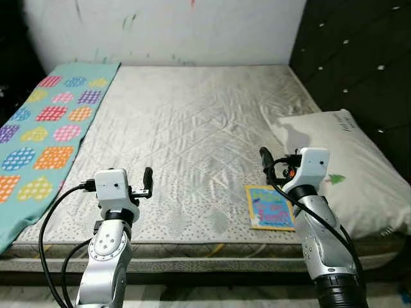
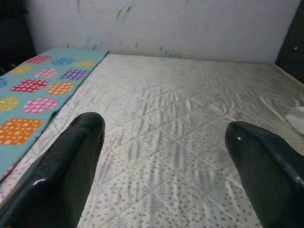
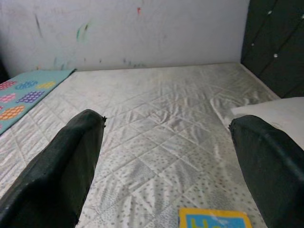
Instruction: Clean up the room
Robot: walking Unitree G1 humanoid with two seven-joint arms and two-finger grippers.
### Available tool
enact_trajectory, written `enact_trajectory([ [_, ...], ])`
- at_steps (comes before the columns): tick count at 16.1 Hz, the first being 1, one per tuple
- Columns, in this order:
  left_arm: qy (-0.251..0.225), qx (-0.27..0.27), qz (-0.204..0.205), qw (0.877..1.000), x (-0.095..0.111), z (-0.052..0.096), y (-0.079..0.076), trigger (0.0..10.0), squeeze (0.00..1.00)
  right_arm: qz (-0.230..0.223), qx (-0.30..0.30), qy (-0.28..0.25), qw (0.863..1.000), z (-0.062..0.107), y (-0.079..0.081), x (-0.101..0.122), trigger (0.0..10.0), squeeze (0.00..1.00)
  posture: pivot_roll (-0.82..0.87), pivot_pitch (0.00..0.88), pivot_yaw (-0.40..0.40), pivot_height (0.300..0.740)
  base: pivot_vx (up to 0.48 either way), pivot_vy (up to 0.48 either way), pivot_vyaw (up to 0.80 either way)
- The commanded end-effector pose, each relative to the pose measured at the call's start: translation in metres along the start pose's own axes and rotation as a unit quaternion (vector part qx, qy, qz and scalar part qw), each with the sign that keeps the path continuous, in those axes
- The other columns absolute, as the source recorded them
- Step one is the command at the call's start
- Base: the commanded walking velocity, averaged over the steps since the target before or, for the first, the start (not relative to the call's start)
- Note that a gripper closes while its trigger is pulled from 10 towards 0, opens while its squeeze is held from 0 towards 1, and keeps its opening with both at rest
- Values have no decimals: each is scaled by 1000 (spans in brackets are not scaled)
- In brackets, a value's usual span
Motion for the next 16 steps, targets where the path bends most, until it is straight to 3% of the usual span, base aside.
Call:
enact_trajectory([
  [1, 3, 1, -2, 1000, 0, -1, 2, 10000, 0, -4, -2, -5, 1000, -3, -1, 4, 10000, 0, -44, 0, 23, 740, 289, 0, 0],
  [16, 7, -2, 6, 1000, -3, 0, -2, 10000, 0, -4, -3, -3, 1000, -3, 0, 2, 10000, 0, -45, 0, 21, 740, 312, 0, 0],
])
Point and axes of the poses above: a point about 5 cm out from each wrist's last joint towards the gripper, its own z axis pointing back from the gripper into the wrist, its own x axis along the axis of the wrist's last joint, y = z × x, the point moved 2 cm from there along -z, pointing out of the wrist towards the gripper, and after that the axes turned 14 degrees about z, right-handed, at the moved point
